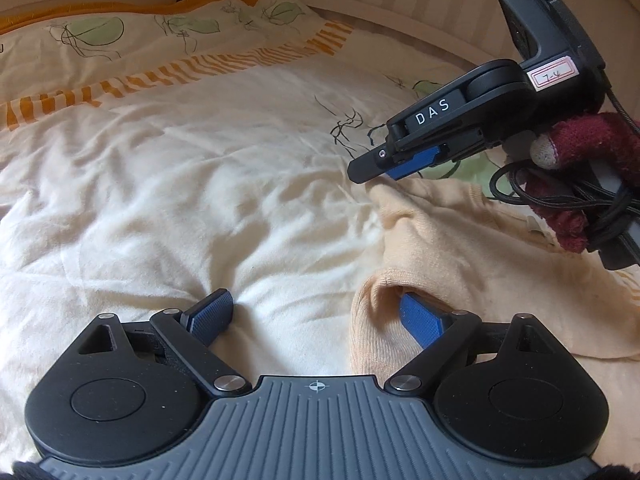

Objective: Fold small clothes
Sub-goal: 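Grasp the fabric with the right gripper beside the left gripper while left holds, then release both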

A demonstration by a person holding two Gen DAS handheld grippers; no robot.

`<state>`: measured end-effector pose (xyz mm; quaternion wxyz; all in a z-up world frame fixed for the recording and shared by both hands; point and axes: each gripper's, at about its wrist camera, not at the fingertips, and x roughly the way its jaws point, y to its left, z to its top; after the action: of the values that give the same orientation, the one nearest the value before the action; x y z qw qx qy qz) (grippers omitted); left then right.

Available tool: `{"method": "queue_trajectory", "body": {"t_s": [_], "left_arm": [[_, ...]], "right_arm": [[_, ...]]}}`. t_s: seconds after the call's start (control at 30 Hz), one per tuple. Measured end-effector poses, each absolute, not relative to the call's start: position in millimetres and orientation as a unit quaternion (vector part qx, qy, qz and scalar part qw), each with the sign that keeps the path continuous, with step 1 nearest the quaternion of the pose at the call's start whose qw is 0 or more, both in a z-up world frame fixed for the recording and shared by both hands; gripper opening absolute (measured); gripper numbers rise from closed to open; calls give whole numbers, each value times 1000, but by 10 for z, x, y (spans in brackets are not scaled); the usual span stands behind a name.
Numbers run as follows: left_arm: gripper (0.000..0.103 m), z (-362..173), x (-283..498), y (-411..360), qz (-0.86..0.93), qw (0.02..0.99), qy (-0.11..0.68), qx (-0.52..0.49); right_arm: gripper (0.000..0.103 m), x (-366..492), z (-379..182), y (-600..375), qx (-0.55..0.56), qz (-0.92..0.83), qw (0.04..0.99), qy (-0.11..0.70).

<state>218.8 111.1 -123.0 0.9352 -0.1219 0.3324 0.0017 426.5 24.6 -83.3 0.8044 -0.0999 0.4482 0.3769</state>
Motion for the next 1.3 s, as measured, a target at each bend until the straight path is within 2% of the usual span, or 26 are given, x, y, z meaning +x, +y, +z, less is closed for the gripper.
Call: {"method": "queue_trajectory", "body": {"t_s": [0.07,0.1,0.13,0.3,0.43,0.47,0.57,0.63,0.67,0.87,0.97,1.17,1.3], "left_arm": [[91,-1231,2189,1115,2,935,332,-123],[91,-1231,2187,1116,2,935,331,-123],[91,-1233,2185,1119,3,936,330,-125],[91,-1231,2161,1118,11,937,325,-129],[91,-1228,2157,1117,12,937,324,-129],[91,-1228,2156,1114,12,937,323,-128],[91,-1221,2136,1130,12,938,320,-131],[91,-1200,2104,1155,12,939,315,-134],[91,-1176,2079,1165,15,941,310,-132],[91,-846,1939,1091,13,971,226,-74],[91,-743,2064,994,-11,972,228,-60],[91,-764,2628,711,-32,957,289,-9],[93,-1113,2852,797,-2,935,352,34]], "right_arm": [[43,4279,-846,228,-90,389,797,454],[16,4282,-849,222,-80,400,791,456],[12,4275,-847,220,-73,408,788,455],[12,4313,-855,223,-60,362,830,420],[12,4420,-1007,249,-47,335,838,428],[12,4418,-1046,270,-50,334,838,428],[21,4401,-1074,259,-28,332,844,420],[44,4341,-965,139,7,330,858,394],[47,4305,-895,73,20,326,865,380],[48,3884,-485,-756,68,263,908,320],[48,3598,-460,-1289,63,205,925,315],[50,3162,-588,-2056,61,105,935,334],[50,2968,-639,-2351,82,72,938,329]]}}
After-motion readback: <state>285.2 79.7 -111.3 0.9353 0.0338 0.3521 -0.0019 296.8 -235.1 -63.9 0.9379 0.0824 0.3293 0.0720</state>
